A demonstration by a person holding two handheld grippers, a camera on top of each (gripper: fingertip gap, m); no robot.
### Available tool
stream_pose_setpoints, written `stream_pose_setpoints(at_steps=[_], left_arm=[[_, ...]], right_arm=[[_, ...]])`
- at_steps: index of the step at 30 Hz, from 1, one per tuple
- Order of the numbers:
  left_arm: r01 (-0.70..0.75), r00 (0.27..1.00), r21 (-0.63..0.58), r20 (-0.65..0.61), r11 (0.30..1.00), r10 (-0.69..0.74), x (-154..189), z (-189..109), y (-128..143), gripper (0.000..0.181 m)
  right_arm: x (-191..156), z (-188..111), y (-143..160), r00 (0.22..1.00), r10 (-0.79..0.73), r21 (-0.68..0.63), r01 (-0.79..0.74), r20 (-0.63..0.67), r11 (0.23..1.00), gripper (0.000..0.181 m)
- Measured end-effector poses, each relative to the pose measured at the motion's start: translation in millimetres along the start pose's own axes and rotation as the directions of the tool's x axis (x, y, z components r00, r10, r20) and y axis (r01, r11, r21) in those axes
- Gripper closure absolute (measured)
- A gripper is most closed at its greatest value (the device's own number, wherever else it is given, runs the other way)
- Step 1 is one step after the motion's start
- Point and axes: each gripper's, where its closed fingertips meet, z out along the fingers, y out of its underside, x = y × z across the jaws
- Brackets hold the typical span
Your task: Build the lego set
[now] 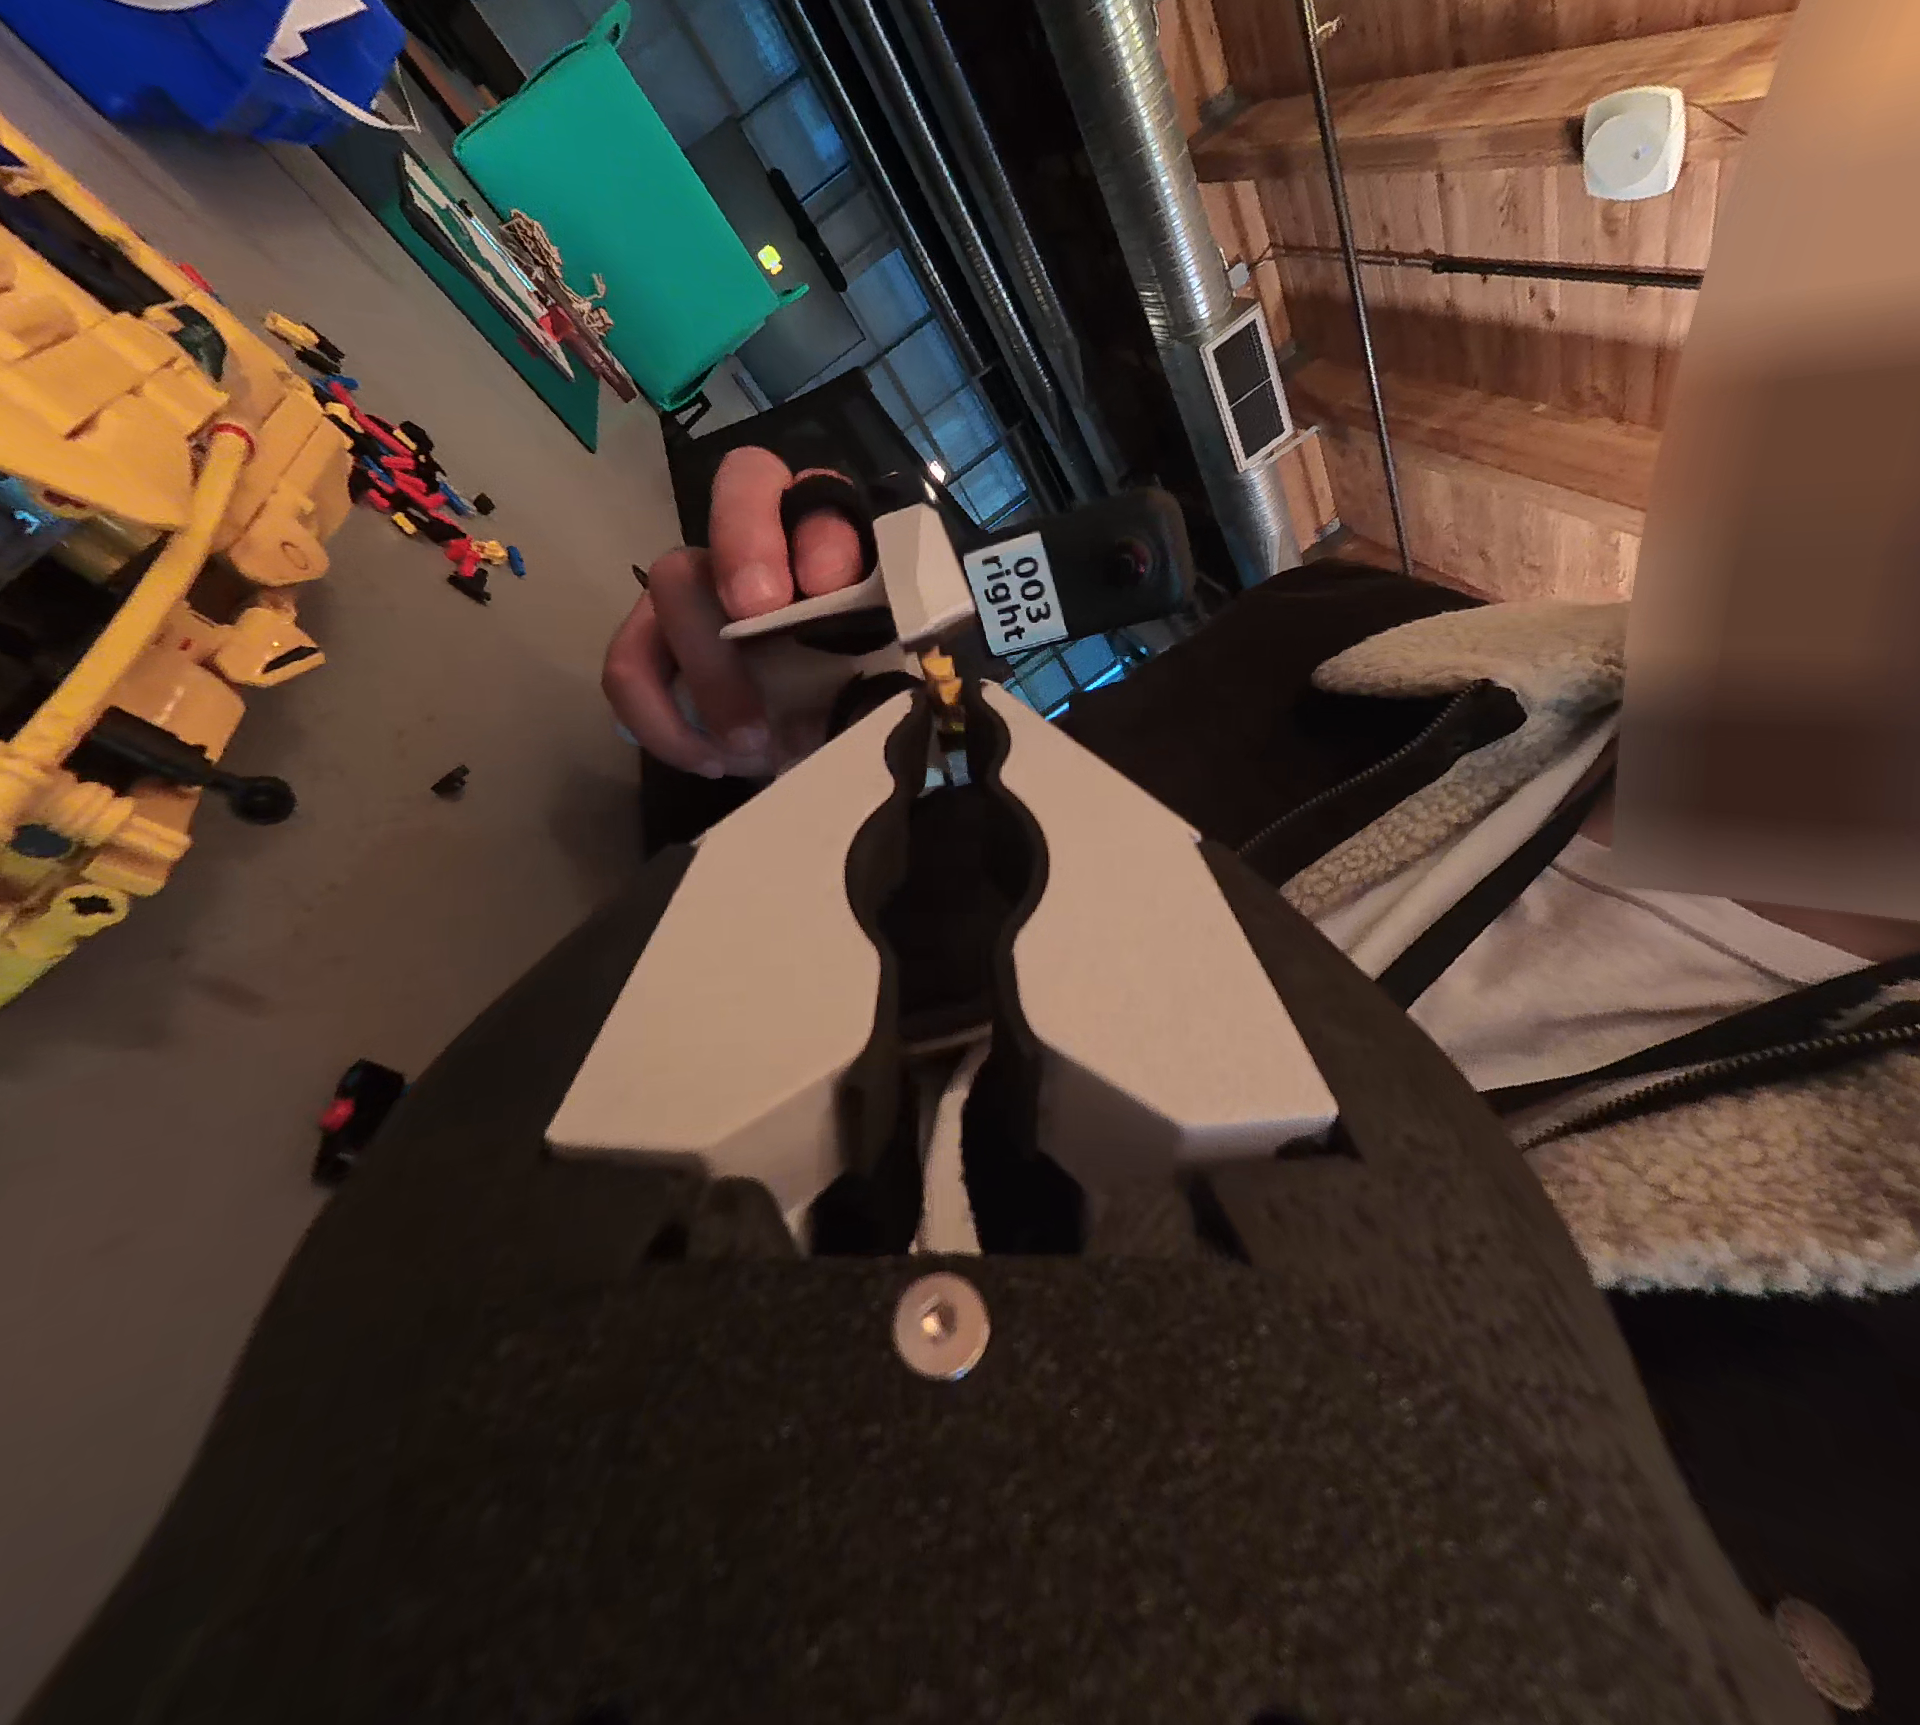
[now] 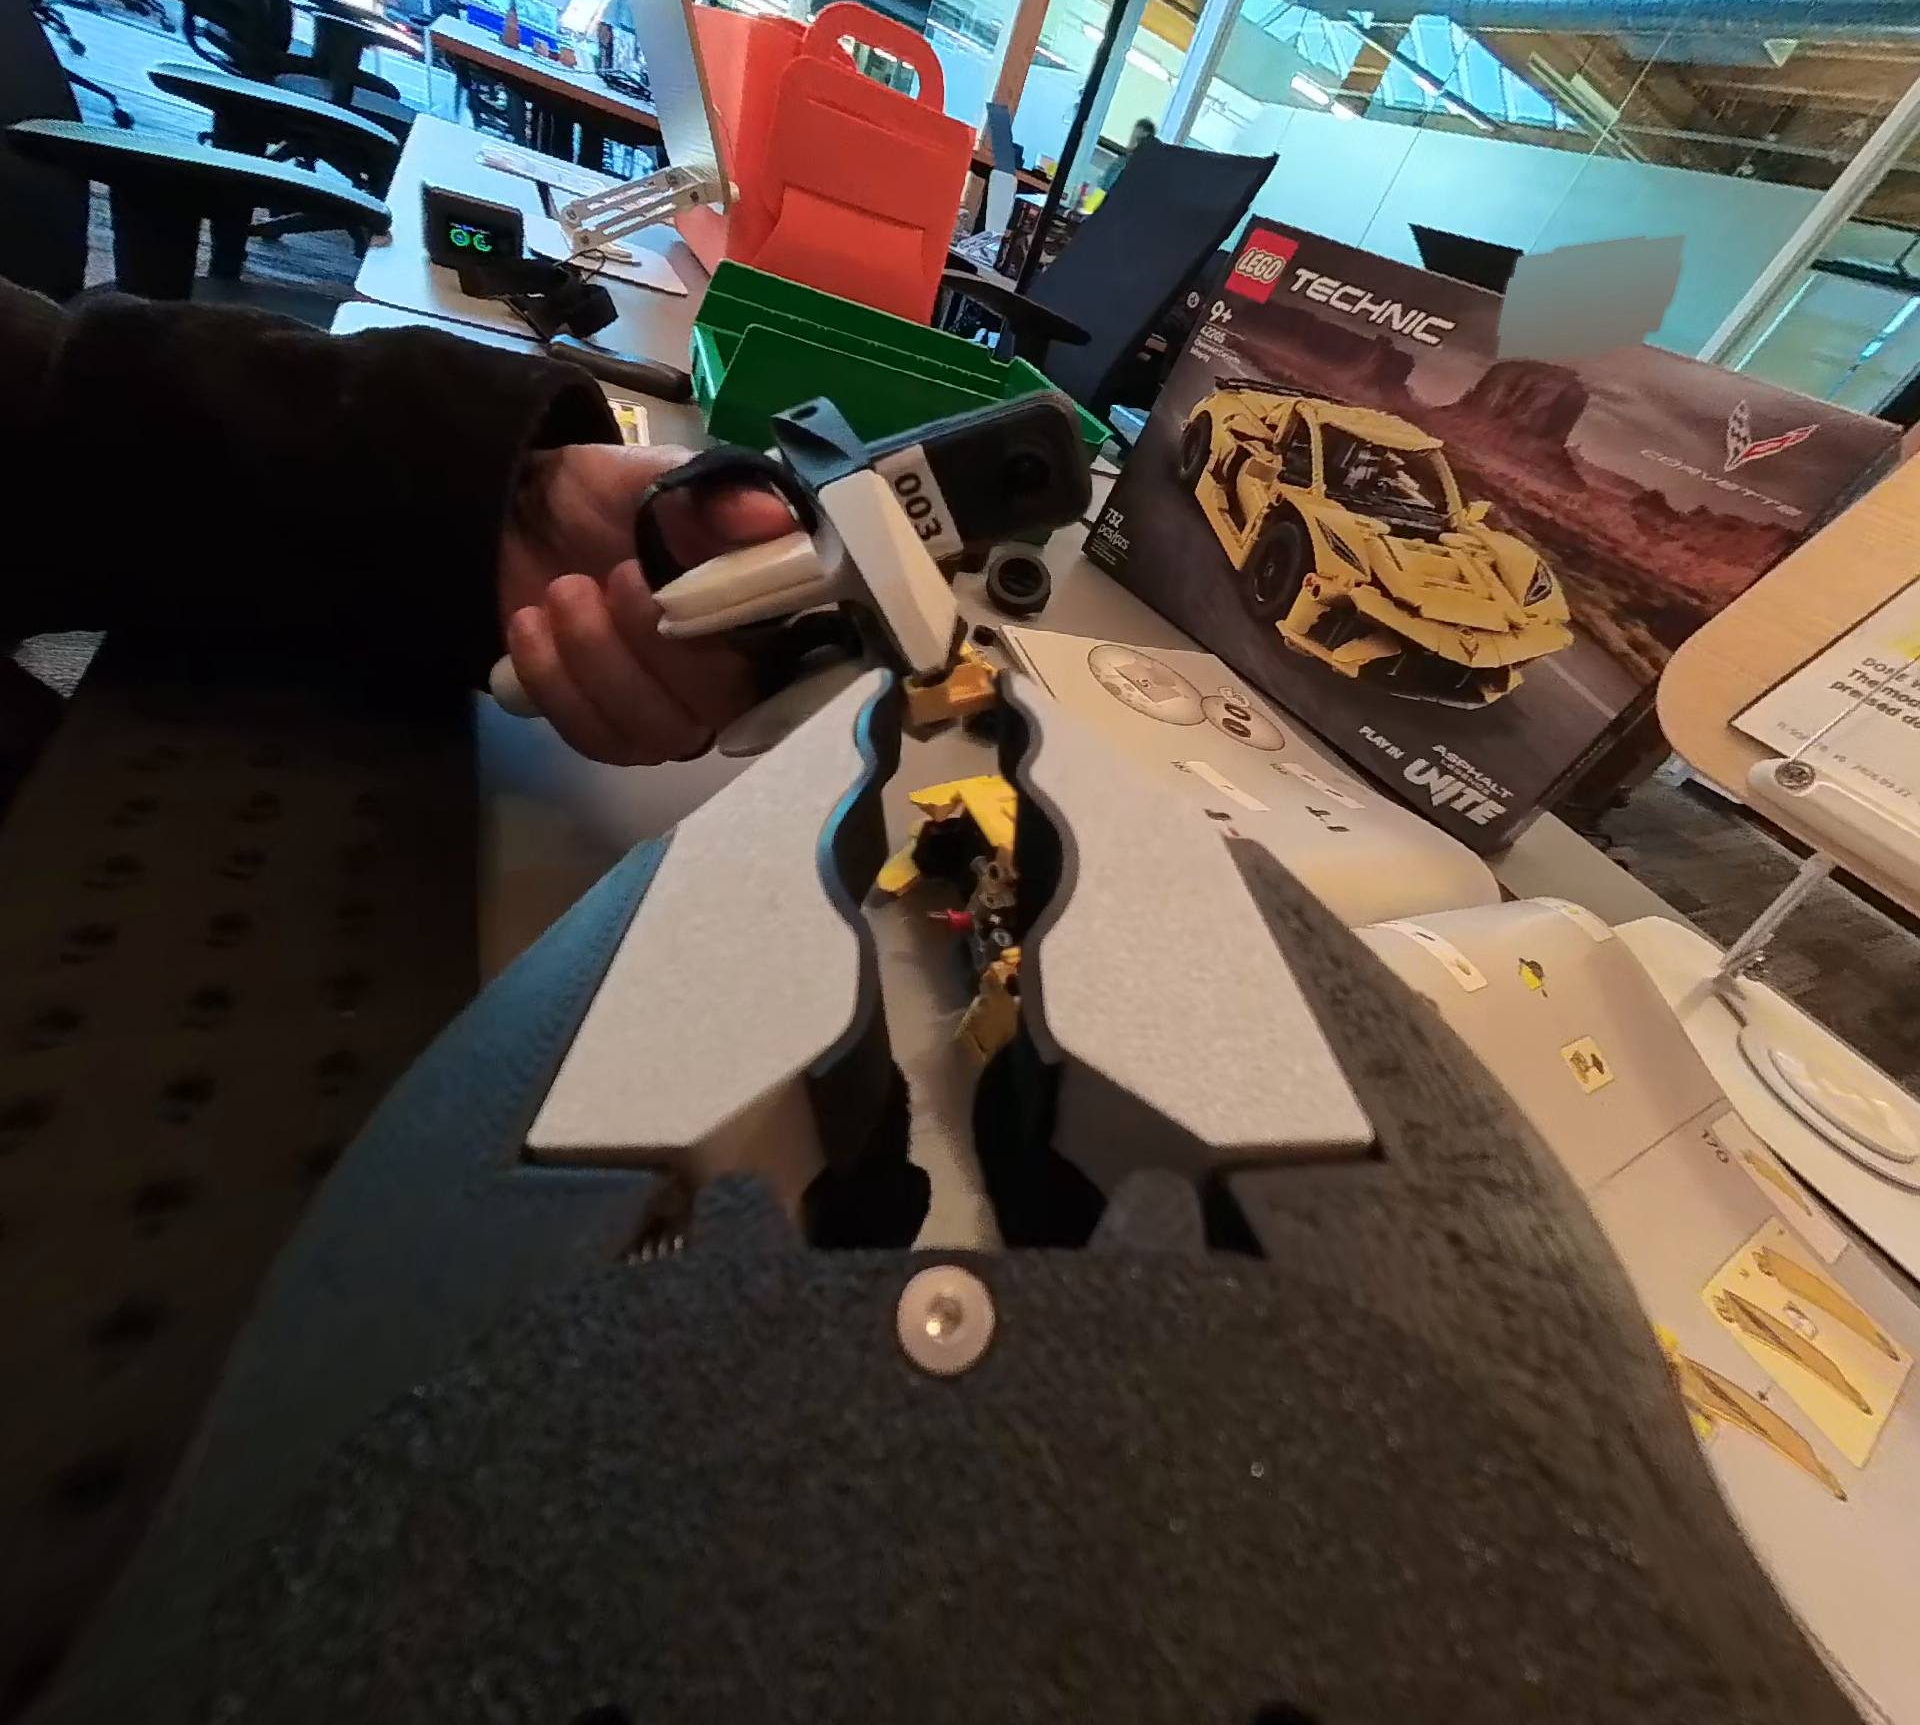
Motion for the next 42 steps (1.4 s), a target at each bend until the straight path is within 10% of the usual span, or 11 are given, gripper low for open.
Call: stream_pose_setpoints(at_steps=[13, 21, 42], left_arm=[[-0.052, 0.993, -0.032, 0.103, 0.998, 0.055, -12, -4, 2, 0.176], [-0.137, 0.954, -0.186, 0.239, 0.973, 0.180, -33, 0, 25, 0.176], [-0.084, 0.952, -0.189, 0.276, 0.978, 0.134, -43, -2, 29, 0.176]], right_arm=[[8, -8, 8, 0.996, 0.089, -0.071, -0.089, 0.002, 0.994, 0.156], [25, -108, 108, 0.978, 0.206, -0.606, -0.149, 0.026, 0.781, 0.155], [4, -94, 144, 0.944, 0.321, -0.646, -0.203, 0.069, 0.735, 0.181]])
